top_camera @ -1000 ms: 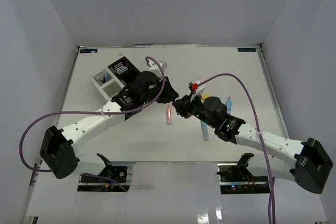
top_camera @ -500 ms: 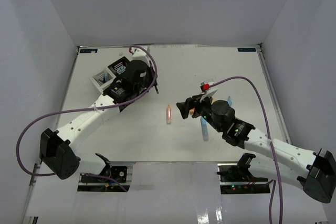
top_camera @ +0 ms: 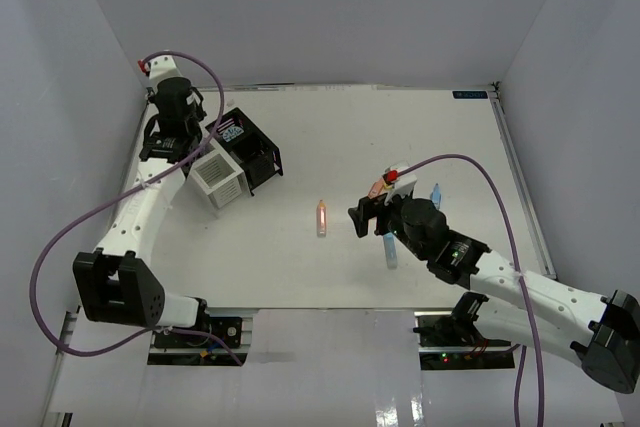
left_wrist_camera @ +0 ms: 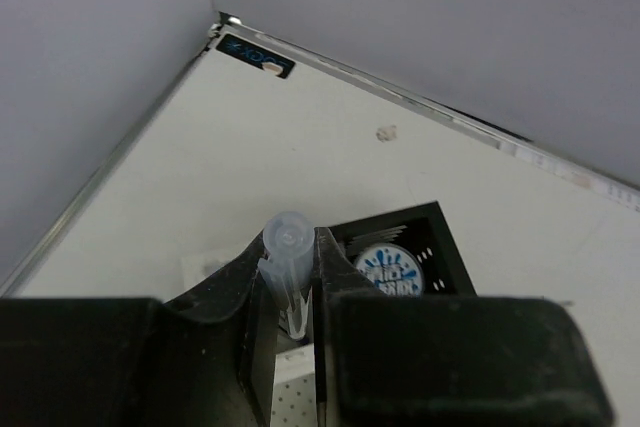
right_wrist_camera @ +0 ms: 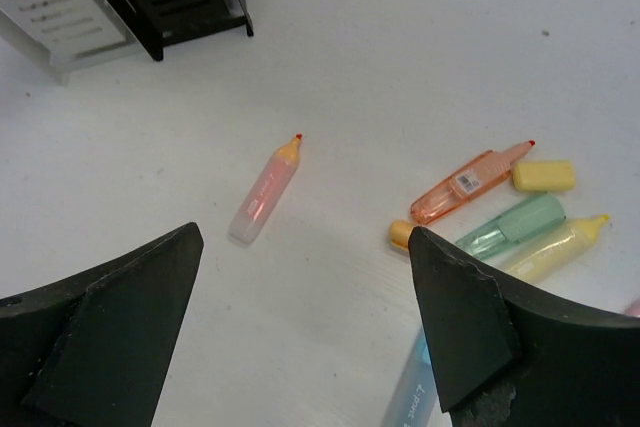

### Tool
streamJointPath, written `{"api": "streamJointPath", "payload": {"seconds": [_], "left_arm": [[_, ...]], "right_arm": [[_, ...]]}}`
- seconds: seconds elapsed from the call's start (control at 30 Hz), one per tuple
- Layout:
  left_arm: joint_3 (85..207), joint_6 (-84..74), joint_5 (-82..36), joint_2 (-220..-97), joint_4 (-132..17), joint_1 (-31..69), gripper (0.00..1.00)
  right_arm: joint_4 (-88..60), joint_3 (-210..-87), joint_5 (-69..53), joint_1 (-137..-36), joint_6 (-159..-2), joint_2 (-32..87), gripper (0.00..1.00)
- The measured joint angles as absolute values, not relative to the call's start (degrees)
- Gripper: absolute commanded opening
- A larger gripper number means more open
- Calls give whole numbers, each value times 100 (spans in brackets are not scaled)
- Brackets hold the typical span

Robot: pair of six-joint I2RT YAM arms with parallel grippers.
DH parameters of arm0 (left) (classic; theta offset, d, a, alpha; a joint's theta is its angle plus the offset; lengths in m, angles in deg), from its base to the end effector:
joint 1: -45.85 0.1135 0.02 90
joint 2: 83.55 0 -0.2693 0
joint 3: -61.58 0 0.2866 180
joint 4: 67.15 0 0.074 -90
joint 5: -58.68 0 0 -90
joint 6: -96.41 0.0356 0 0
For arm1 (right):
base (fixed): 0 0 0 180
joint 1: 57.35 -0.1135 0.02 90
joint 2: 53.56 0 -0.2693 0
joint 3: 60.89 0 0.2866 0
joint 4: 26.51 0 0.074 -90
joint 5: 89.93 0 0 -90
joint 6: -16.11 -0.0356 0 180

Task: Sort the stationery into containers
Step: Place the pen in the storage box, then pick up the pen from the center of the board.

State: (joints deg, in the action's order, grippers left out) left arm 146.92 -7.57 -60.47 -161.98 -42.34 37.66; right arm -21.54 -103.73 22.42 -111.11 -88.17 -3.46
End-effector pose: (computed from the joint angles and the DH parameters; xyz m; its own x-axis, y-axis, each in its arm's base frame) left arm 0.3494 -0.0328 0.3795 -0.2144 -0.1823 -0.9596 -0.3980 0.9135 -0.0846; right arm 0.1505 0.1824 0.2612 -0.2512 0.0432 -0.9670 -0.4791 0.8625 0.1630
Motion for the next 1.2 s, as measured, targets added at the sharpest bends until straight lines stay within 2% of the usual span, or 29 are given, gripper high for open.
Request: {"api": "streamJointPath", "payload": {"seconds": [0.2, 0.47, 0.57, 0.6, 0.67, 0.7, 0.9, 0.93, 1.0, 1.2], "left_arm": [[14565, -829, -6047, -16653, -4599, 4347, 9], [13999, -977, -5918, -17024, -4686, 4387, 12], [13936, -999, -5900, -17022, -4719, 4387, 26], [13927, -999, -5898, -17022, -4732, 4387, 37], [13927, -999, -5865, -17022, -4734, 4387, 51], [13927, -1006, -5852, -17022, -4739, 4387, 63], [13927, -1052, -5756, -17002, -4710, 4387, 87], [13929, -1058, -5730, -16987, -4666, 4387, 94], [13966, -1080, -5634, -16941, -4511, 4387, 98], [14283, -1176, -4882, -16552, -3998, 4385, 98]], "right_arm": [[-1736, -10404, 2100, -11111, -8771, -212, 91], [-1695, -10404, 2100, -11111, -8673, -236, 91], [-1682, -10404, 2142, -11111, -8671, -239, 91], [-1675, -10404, 2159, -11111, -8671, -239, 91], [-1642, -10404, 2203, -11111, -8671, -236, 91], [-1616, -10404, 2225, -11111, -8671, -236, 91], [-1408, -10404, 2470, -11111, -8699, -254, 94], [-1395, -10402, 2526, -11111, -8708, -271, 94], [-1389, -10391, 2636, -11111, -8732, -341, 94], [-1275, -10196, 3025, -11111, -8863, -772, 91]]}}
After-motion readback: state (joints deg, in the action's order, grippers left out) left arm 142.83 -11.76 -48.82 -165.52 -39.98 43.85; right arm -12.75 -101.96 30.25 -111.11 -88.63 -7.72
